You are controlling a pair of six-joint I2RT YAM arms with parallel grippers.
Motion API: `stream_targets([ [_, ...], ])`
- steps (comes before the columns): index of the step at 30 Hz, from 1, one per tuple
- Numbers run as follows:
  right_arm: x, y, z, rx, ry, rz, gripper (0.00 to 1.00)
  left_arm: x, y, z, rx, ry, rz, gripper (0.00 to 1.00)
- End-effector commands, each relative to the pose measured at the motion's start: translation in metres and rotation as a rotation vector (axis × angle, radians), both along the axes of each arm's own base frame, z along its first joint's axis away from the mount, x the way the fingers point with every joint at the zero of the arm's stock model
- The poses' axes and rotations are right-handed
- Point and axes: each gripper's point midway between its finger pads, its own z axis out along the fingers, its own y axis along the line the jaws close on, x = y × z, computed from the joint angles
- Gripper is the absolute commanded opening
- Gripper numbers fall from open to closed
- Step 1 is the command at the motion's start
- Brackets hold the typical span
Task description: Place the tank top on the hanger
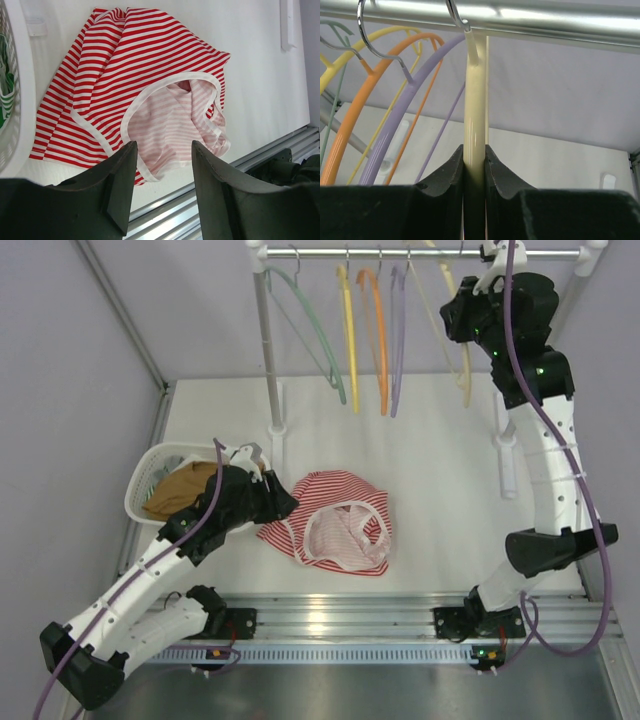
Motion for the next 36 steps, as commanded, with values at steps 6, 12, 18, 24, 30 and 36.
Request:
stream_targets([
  [6,-0.03,0.003,0.046,0.063,-0.135,0.033,0.0,0.002,-0.002,0.005,-0.007,-0.029,-0.01,0.54],
  [12,-0.049,-0.003,0.036,0.067,-0.1,0.015,0.0,0.003,-0.005,0.002,-0.015,-0.022,-0.015,0.56],
  [18,-0.076,-0.012,0.006,0.067,-0.015,-0.003,0.0,0.003,-0.008,-0.007,-0.013,0.003,-0.018,0.57],
  [24,-0.131,-0.01,-0.067,0.13,0.152,0.042,0.0,-0.005,-0.007,-0.035,-0.007,0.087,-0.011,0.57],
  [30,-0.21,0.031,-0.159,0.153,0.368,0.211,0.0,-0.019,-0.016,-0.068,0.019,0.158,-0.001,0.55],
  [36,-0.281,0.054,-0.223,0.171,0.498,0.297,0.0,-0.03,-0.034,-0.081,0.095,0.138,0.044,0.53],
])
